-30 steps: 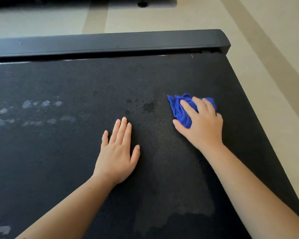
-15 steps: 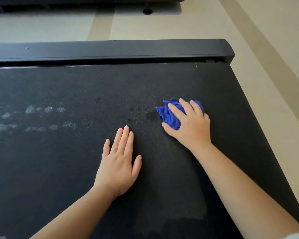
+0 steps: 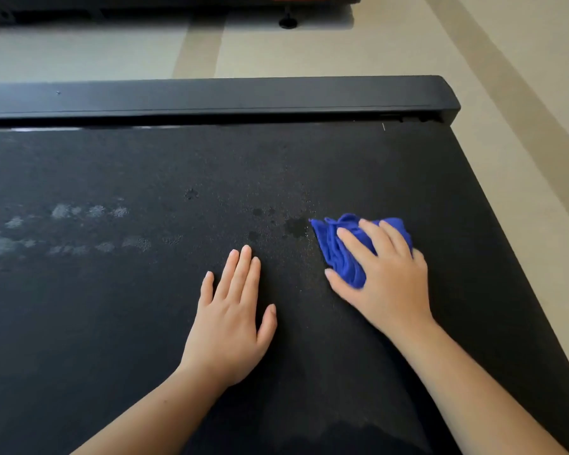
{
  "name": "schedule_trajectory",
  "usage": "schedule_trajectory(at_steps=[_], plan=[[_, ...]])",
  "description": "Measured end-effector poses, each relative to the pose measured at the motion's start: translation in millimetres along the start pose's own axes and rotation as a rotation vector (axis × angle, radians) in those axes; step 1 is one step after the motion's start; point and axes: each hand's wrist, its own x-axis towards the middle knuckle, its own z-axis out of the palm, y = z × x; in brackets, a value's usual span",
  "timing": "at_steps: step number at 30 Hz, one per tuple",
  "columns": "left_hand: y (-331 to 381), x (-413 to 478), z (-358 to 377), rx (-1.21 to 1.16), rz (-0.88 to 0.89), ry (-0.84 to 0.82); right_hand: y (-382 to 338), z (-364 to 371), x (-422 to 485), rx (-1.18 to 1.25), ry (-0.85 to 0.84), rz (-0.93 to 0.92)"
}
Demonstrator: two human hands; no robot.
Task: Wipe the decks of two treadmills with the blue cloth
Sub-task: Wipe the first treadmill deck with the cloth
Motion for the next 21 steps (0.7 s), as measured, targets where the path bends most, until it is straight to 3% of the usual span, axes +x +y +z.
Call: schedule_trajectory(at_steps=[4,11,15,21], plan=[[0,0,3,0.014,0.004,0.025,6,5,-1,0.028,0.021,-0.039],[-2,0,1,0.032,0.014,0.006,20,45,152,-0.022,-0.116,0.174],[-1,0,1,0.024,0.019,0.0,29,59,212,-0.031,-0.113,0.229],[-1,-1,1,0.038,0.019,0.01,25,39,155,-0.004,-0.082,0.121]])
